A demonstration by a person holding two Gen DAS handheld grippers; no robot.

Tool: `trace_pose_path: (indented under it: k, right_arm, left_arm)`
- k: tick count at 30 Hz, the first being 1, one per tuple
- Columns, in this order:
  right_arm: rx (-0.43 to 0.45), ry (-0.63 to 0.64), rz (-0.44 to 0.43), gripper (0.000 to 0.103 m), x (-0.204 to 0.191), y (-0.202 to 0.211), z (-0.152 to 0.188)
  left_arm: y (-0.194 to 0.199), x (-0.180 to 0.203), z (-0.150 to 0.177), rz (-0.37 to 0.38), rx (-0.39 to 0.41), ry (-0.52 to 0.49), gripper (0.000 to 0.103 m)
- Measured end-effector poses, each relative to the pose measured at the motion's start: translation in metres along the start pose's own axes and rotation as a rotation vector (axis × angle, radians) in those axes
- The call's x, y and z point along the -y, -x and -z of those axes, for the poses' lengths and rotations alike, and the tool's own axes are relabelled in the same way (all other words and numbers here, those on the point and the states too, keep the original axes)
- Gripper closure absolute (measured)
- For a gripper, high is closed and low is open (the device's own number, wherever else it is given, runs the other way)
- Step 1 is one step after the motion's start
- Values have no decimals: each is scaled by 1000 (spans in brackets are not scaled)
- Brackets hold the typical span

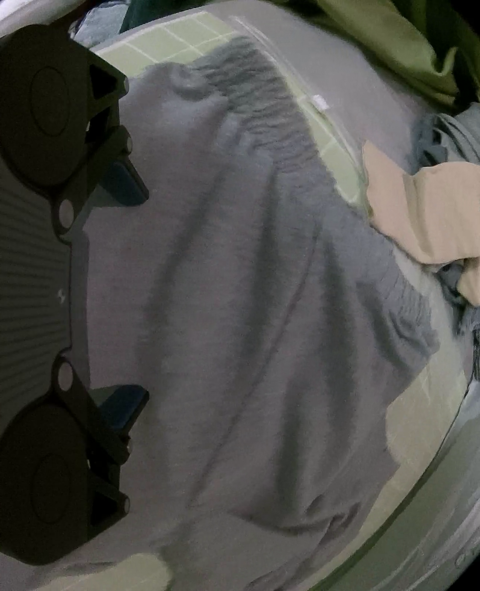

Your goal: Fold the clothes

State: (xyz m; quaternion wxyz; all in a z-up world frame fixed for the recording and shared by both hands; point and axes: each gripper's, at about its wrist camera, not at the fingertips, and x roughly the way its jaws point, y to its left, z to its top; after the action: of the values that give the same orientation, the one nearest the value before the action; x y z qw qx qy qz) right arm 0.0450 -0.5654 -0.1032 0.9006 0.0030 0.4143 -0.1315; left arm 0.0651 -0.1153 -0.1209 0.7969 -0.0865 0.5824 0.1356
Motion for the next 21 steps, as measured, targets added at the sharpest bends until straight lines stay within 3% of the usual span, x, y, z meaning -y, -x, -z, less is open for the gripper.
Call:
trace_pose_path:
  k: [4, 9, 14, 18, 21]
  right_arm:
    - [6, 83, -9, 0, -31, -15, -22]
    - [42, 294, -42, 1, -70, -28, -32]
    - [70, 362, -42, 13, -87, -34, -36]
    - [58, 398, -108, 32, -94, -39, -40]
    - [65, 449, -179, 34, -100, -40, -39]
  left_arm:
    - [-4, 12, -12, 23, 12, -69, 0]
    - [-6, 14, -15, 36, 44, -84, 0]
    - [-7, 16, -16, 40, 67, -90, 0]
    - [-7, 16, -15, 40, 79, -88, 0]
    - [-6, 15, -13, 39, 86, -85, 0]
